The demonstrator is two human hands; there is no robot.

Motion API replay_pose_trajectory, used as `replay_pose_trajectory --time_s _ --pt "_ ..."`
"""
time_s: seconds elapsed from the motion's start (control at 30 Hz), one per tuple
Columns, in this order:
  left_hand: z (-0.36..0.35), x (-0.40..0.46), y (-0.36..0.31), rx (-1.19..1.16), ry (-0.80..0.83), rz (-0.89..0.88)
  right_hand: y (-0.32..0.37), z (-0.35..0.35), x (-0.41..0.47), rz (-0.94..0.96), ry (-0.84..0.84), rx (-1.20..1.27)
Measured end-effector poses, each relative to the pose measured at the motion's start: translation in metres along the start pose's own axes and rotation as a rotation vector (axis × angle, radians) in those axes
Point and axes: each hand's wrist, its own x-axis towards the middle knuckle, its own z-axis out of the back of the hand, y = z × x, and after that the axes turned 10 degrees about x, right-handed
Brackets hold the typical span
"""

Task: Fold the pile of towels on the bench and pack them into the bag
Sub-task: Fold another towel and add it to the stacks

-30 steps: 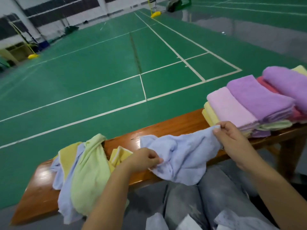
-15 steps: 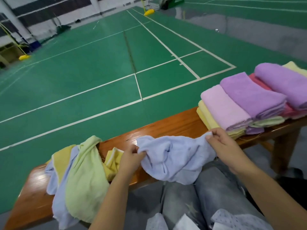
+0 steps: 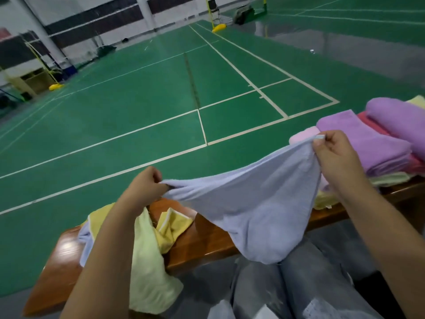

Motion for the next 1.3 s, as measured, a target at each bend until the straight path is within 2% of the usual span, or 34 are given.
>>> replay_pose_trajectory --time_s 0.1,0.17,0.23,0.33,0.4,0.53,0.67,0.77,0.87,0.93,1.1,1.17,1.3 --pt "-0.010 -0.011 -0.004 -0.237 0.243 0.057 -0.003 -0.007 0.001 -0.036 0.028 -0.016" --pt "-0.020 -0.016 -0.003 -0.217 0.471 0.085 -0.005 -0.011 0.000 -0.043 0.058 -0.029" --pt "-0.028 -0.019 0.001 -0.253 0.634 0.116 -0.006 -0.012 -0.001 -0.043 0.063 -0.029" --pt "-0.037 -0.022 0.008 -0.581 0.764 0.169 -0.009 -0.009 -0.002 -0.063 0.049 0.002" --pt "-0.041 -0.021 0.013 -0.790 0.763 0.160 -0.011 -0.006 -0.001 -0.075 0.039 0.005" --pt "-0.048 -0.019 0.018 -1.067 0.656 0.106 -0.016 -0.009 0.000 -0.087 0.035 0.012" --pt "-0.049 -0.018 0.018 -1.220 0.534 0.035 -0.020 -0.014 -0.001 -0.096 0.054 0.000" --pt "-0.048 -0.019 0.017 -1.322 0.510 0.009 -0.019 -0.017 -0.001 -0.105 0.059 -0.017" --pt "-0.045 -0.024 0.008 -1.276 0.442 0.041 -0.017 -0.020 -0.001 -0.103 0.073 -0.012" --pt "-0.039 -0.023 0.003 -1.161 0.323 0.051 -0.015 -0.018 0.001 -0.095 0.081 -0.038" --pt "0.006 -0.005 0.014 -0.564 0.005 0.037 0.007 -0.009 0.025 0.001 -0.032 -0.022" --pt "0.026 0.001 0.016 -0.430 -0.014 0.042 0.018 -0.011 0.036 0.048 -0.015 -0.008" --pt "0.047 0.007 0.010 -0.330 -0.005 0.018 0.033 -0.022 0.051 0.085 0.032 0.005"
